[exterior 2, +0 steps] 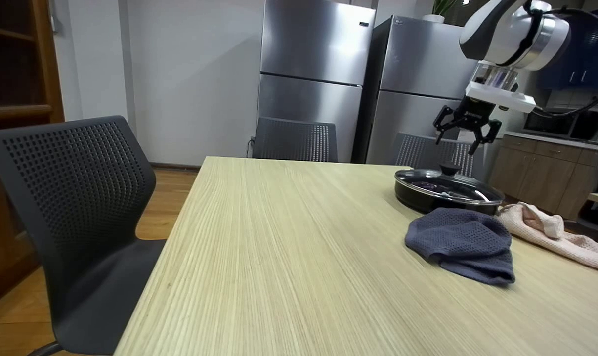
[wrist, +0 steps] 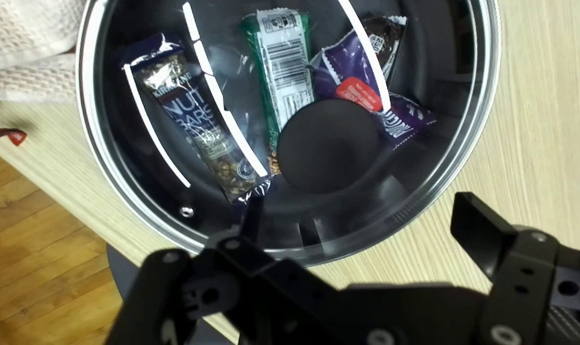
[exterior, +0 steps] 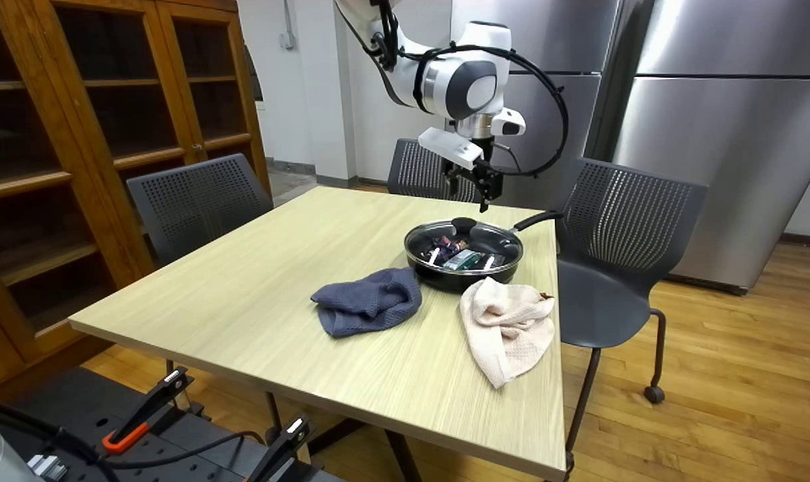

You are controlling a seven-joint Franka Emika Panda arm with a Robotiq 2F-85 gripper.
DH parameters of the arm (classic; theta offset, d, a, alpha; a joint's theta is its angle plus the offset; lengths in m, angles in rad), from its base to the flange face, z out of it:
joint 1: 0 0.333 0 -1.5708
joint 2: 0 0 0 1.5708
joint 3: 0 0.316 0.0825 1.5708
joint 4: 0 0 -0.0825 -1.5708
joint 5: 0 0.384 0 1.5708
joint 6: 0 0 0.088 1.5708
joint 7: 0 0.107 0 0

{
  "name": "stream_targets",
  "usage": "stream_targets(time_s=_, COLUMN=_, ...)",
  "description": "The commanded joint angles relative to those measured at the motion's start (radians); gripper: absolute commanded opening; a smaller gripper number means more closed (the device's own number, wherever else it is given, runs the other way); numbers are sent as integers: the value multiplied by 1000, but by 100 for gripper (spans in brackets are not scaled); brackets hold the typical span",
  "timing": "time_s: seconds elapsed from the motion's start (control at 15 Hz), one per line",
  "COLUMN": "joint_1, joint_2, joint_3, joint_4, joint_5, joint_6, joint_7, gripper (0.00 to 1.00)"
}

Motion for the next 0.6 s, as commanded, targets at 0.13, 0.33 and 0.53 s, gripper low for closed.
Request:
stream_targets(time_s=0.13, joint_1=14, joint_2=-58, joint_3=-1, joint_4=-24, joint_5=-20, joint_6=-26, joint_7=13, gripper=100)
stream_targets(time_s=0.33, joint_1=18, joint_2=-95, joint_3=10, joint_4=-71, joint_5=-19, joint_6=-8, joint_7=-19, gripper=100)
stream_targets(time_s=0.53, joint_1=24, joint_2=-150, joint_3=22, joint_4=-148, joint_5=-15, joint_6=27, joint_7=-60, gripper=100)
